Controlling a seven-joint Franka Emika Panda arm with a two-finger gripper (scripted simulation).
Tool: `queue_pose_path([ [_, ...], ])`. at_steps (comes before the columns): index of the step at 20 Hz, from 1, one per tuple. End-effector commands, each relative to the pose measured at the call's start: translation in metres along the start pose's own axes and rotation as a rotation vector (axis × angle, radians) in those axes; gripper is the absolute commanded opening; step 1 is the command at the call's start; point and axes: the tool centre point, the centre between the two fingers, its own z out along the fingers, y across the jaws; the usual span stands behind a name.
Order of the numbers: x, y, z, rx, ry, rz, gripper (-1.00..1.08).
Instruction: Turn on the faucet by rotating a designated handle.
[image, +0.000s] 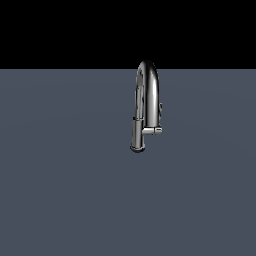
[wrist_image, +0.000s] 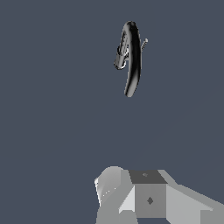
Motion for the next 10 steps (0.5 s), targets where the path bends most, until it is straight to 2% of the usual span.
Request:
queue_pose_path([
  [1, 0.0, 0.0, 0.0, 0.0, 0.0, 0.0, -1.0],
  [10, 0.011, 0.0, 0.001, 0.024, -0.026, 0.023, -1.0],
])
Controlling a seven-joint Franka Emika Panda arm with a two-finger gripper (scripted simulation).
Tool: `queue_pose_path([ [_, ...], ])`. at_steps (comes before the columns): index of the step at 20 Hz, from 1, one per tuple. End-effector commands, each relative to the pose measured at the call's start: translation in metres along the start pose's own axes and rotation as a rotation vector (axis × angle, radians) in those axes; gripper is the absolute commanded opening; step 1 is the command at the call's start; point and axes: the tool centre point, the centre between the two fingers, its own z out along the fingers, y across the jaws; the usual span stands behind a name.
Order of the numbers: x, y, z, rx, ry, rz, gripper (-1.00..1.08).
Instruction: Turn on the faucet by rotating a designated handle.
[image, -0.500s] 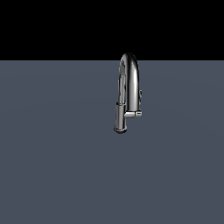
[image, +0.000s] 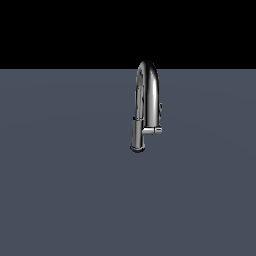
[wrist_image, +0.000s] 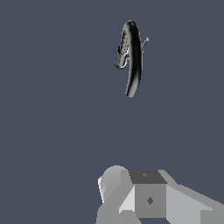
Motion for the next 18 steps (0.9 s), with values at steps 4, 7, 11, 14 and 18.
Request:
queue_pose_path([
  [4, 0.015, 0.0, 0.001, 0.033, -0.036, 0.032, -1.0],
  [7, 0.027, 0.001, 0.002, 0.06, -0.065, 0.058, -1.0],
  [11, 0.047, 0.002, 0.005, 0.104, -0.113, 0.102, -1.0],
  [14, 0.064, 0.004, 0.008, 0.143, -0.154, 0.139, -1.0],
  [18, 0.086, 0.007, 0.013, 0.195, -0.21, 0.189, -1.0],
])
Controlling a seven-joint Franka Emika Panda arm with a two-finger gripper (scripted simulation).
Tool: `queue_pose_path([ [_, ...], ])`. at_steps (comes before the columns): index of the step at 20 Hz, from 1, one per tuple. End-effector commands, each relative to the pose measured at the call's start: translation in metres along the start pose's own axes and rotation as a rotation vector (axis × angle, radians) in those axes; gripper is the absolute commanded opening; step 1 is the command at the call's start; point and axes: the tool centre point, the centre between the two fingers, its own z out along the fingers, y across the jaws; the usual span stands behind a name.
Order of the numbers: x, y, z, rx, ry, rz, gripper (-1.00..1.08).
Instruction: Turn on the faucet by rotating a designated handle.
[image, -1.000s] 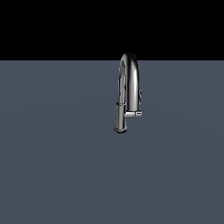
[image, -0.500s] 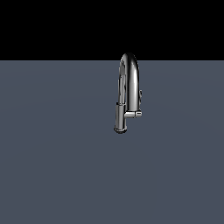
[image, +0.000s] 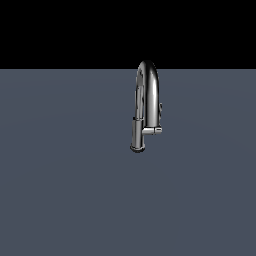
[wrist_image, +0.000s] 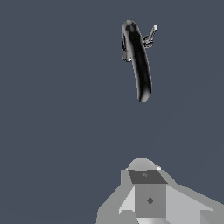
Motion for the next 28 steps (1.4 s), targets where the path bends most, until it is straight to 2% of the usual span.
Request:
queue_pose_path([
  [1, 0.015, 0.0, 0.001, 0.033, -0.035, 0.032, -1.0],
  [15, 0.098, 0.009, 0.015, 0.226, -0.24, 0.214, -1.0],
  [28, 0.172, 0.027, 0.048, 0.42, -0.444, 0.391, -1.0],
])
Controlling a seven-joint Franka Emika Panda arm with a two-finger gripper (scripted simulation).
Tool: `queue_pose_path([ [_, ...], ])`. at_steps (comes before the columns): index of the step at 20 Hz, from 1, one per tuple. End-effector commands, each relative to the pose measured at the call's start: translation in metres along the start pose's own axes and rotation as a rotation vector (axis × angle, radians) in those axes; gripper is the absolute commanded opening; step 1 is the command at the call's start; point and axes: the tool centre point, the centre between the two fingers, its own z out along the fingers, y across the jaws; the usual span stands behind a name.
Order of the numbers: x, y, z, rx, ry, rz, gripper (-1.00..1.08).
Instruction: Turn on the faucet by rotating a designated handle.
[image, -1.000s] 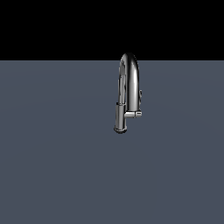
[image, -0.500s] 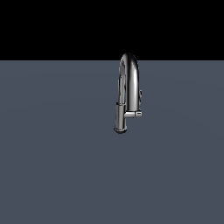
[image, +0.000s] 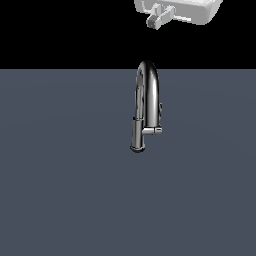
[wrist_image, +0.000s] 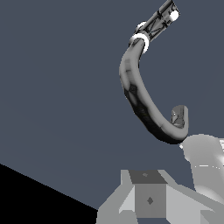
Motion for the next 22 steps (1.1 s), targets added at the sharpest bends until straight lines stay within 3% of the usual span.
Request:
queue_pose_path([
  [1, 0.017, 0.0, 0.0, 0.039, -0.042, 0.035, -1.0],
  [22, 0.169, 0.027, 0.045, 0.424, -0.449, 0.389, -1.0],
])
